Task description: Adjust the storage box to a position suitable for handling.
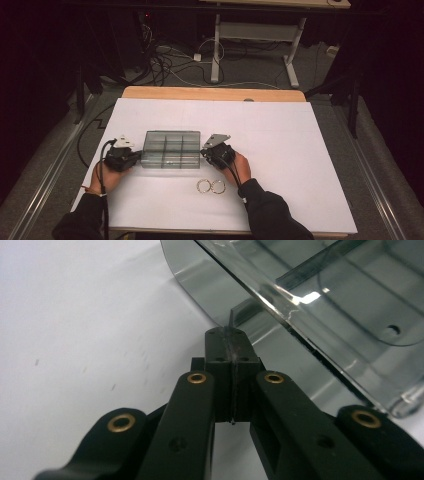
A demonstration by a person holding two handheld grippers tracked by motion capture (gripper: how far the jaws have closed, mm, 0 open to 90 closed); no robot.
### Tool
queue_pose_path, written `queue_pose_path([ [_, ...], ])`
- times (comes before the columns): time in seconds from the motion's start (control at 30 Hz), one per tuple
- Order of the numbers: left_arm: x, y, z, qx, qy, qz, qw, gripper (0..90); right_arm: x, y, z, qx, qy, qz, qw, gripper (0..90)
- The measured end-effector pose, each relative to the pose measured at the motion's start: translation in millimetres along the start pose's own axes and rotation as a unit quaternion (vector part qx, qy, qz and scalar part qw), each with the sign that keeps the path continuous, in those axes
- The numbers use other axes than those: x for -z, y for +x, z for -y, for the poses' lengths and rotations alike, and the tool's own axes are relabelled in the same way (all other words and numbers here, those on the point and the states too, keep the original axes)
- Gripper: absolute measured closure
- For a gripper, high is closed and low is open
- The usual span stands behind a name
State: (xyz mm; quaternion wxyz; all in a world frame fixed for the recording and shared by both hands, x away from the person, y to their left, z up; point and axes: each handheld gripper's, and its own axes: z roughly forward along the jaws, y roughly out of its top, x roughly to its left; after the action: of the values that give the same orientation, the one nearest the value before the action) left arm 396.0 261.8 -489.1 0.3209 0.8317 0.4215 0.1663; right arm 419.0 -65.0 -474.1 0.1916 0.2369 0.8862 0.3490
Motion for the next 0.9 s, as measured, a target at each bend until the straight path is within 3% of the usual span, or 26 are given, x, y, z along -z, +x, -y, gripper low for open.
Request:
queue_pose_path([
  [0.07, -5.1, -5.6, -6.3, -0.002, 0.0, 0.009, 1.0, 87.3, 4.7, -7.8, 6.7, -0.023, -0.001, 0.001, 0.9997, 90.0],
  [0.23, -18.2, -26.2, -21.8, -0.023, -0.002, 0.018, 0.9996, 87.4, 20.5, -21.0, 24.0, -0.042, 0.001, 0.021, 0.9989, 90.0],
  [0.53, -38.3, -59.2, -47.1, -0.05, 0.0, 0.03, 0.9983, 87.4, 50.0, -37.1, 54.9, -0.056, 0.002, 0.057, 0.9968, 90.0],
  [0.77, -50.7, -75.8, -61.9, -0.06, -0.003, 0.035, 0.9976, 87.4, 63.7, -46.5, 70.9, -0.063, 0.001, 0.088, 0.9941, 90.0],
  [0.9, -55.7, -82.9, -69.0, -0.065, 0.0, 0.026, 0.9975, 87.4, 67.5, -50.8, 76.5, -0.067, 0.0, 0.099, 0.9928, 90.0],
])
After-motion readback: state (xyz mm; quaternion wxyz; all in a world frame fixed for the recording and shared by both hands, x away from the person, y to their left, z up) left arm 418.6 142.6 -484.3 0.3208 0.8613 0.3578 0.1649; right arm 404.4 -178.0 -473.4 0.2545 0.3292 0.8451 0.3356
